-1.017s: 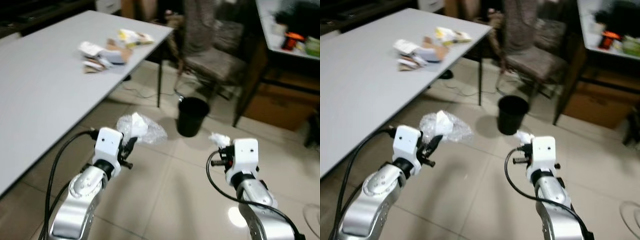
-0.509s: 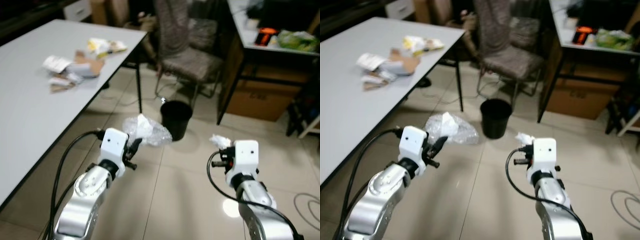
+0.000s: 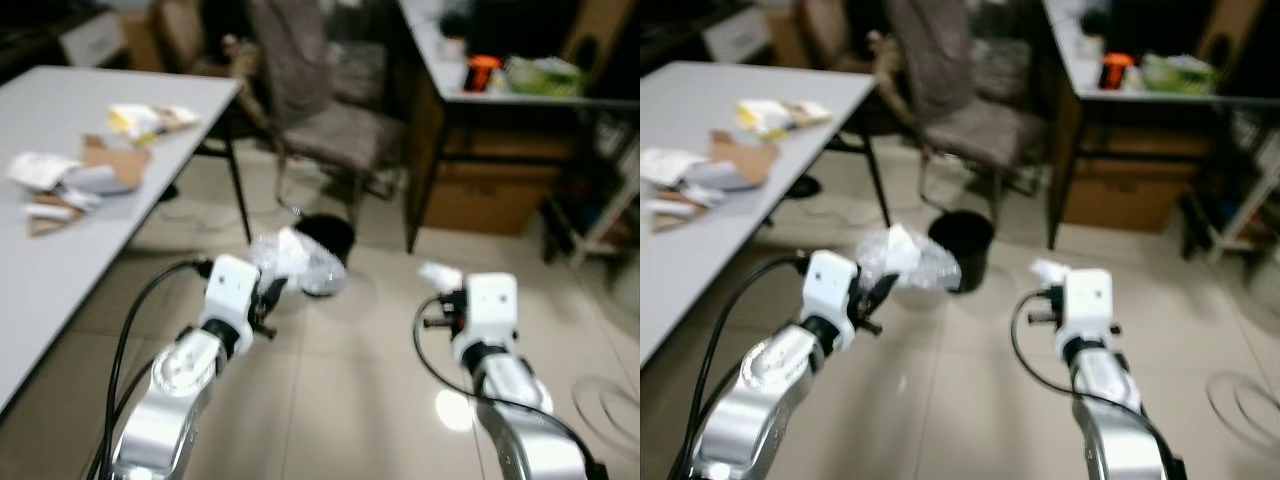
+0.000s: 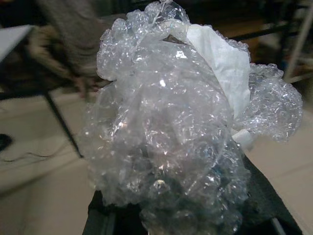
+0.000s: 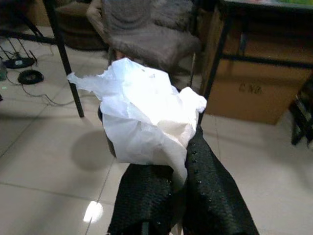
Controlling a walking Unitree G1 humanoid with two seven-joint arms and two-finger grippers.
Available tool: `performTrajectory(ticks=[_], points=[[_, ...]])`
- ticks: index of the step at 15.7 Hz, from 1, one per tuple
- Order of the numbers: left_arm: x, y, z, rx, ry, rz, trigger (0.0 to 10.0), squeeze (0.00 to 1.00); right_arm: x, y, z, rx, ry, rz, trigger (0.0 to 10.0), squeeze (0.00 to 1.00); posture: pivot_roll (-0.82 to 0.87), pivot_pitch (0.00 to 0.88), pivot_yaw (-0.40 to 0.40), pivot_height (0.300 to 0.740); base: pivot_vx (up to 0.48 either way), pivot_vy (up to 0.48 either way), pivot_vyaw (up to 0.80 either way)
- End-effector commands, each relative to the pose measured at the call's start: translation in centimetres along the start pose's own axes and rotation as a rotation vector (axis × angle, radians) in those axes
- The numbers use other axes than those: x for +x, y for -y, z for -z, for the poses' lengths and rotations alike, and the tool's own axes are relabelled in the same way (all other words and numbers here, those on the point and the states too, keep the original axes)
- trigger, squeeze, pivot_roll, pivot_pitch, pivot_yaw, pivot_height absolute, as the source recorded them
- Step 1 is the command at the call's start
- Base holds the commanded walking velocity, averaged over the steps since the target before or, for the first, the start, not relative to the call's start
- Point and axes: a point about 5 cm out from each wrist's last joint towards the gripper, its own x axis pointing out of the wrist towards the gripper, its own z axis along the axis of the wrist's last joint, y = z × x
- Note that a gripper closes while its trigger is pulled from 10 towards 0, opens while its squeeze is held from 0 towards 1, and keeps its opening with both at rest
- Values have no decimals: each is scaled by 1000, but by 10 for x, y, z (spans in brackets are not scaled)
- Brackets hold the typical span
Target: Picking trash to rubbish bin
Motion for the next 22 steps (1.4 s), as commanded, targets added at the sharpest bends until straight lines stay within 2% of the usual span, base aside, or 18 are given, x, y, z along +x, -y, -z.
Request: performTrajectory(ticks=[1,9,12,13,16,17,18,19,21,22], points=[[-1,-8,1,22,-6,-17,10000,0,1,-9,-4,-15,25,-28,10000,0,-75,7,12,740,394,0,0],[4,-6,1,22,-4,-1,10000,0,1,-5,0,-24,18,-4,10000,0,-80,2,22,740,397,0,0],[5,-9,1,20,23,-32,10000,0,2,-3,8,-35,18,12,10000,0,-60,0,16,740,406,0,0],[5,-10,6,22,18,-35,10000,0,4,-3,14,-30,22,17,10000,0,-52,0,17,740,405,0,0],[-1,-10,43,97,-90,-19,10000,0,6,1,42,-18,-26,74,10000,0,-40,0,11,740,407,0,0],[-3,-10,49,92,-100,-19,10000,0,6,1,47,-8,-30,78,10000,0,-42,0,12,740,405,0,0],[-4,-8,65,41,-110,-26,10000,0,8,3,63,13,-49,95,10000,0,-50,0,13,740,412,0,0],[-4,-7,70,21,-106,-24,10000,0,8,3,70,8,-61,104,10000,0,-50,0,12,740,412,0,0],[1,-5,90,23,-157,-11,10000,0,11,8,98,4,-135,131,10000,0,-51,0,8,740,416,0,0],[2,-7,95,21,-173,-23,10000,0,11,8,105,12,-159,137,10000,0,-61,0,17,740,416,0,0]])
